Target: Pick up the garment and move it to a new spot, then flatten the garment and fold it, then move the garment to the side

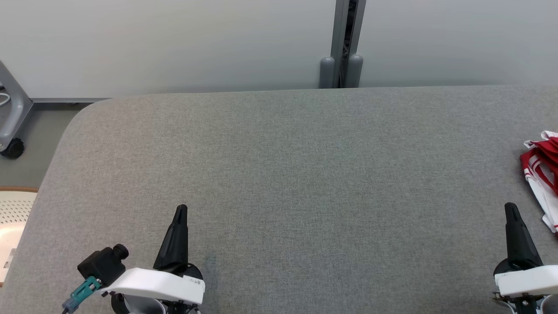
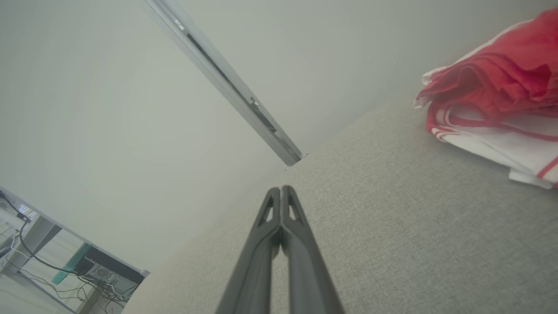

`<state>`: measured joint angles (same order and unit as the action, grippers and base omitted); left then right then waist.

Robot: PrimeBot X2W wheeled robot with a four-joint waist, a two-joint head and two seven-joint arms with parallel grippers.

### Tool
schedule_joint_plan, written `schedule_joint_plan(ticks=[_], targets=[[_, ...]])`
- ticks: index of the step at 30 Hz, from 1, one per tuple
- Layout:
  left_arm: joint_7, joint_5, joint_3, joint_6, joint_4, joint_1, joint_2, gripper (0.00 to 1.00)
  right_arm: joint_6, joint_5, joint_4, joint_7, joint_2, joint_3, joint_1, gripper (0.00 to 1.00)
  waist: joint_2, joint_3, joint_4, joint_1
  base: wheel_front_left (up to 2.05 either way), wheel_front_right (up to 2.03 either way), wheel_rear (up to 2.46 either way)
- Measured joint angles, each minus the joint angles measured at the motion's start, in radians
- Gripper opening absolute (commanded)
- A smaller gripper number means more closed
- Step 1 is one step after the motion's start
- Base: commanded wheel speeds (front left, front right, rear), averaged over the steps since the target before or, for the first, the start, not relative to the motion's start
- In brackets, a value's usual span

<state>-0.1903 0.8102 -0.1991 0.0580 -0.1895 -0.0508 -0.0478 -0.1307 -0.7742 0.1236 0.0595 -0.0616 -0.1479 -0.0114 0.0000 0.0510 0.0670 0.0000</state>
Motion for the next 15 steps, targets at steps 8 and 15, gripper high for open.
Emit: schedule_joint_plan(ticks=[8, 15], targets=[[0.014, 0.105, 0.001, 0.01, -0.016, -0.021, 0.0, 0.0, 0.0, -0.108, 0.016, -0.042, -0.003, -0.022, -0.004, 0.0, 0.0, -0.004, -0.006, 0.0, 0.0, 0.0, 0.0], [0.024, 0.19, 0.003, 0.016, -0.032, -0.039, 0.0, 0.0, 0.0, -0.194, 0.024, -0.073, -0.005, -0.043, -0.011, 0.0, 0.0, -0.008, -0.011, 0.0, 0.0, 0.0, 0.0]])
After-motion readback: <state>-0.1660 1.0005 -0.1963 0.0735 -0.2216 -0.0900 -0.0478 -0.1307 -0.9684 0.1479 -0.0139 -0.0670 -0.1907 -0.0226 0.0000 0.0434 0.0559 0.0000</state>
